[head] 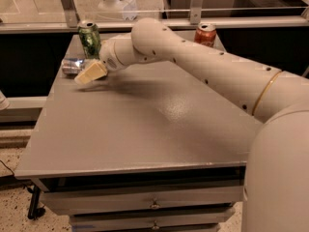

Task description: Pick redbull can

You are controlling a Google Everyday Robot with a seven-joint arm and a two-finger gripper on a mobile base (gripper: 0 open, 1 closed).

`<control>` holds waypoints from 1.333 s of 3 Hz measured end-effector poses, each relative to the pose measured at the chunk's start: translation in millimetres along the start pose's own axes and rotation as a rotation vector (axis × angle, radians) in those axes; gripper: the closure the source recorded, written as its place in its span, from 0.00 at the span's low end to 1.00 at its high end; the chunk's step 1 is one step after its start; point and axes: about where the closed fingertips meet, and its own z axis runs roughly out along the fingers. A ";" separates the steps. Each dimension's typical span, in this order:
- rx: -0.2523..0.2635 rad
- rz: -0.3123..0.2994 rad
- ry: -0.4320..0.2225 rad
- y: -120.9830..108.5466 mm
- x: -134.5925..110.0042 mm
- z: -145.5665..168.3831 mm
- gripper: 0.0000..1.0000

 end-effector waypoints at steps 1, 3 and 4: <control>-0.008 0.019 0.007 4.0 5.5 7.4 0.32; 0.017 0.035 0.009 8.6 10.0 -6.3 0.79; 0.036 0.014 0.001 11.9 -7.6 -36.6 0.99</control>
Offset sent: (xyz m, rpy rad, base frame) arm -0.0080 -0.0114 -0.0103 0.0114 0.0280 -0.0466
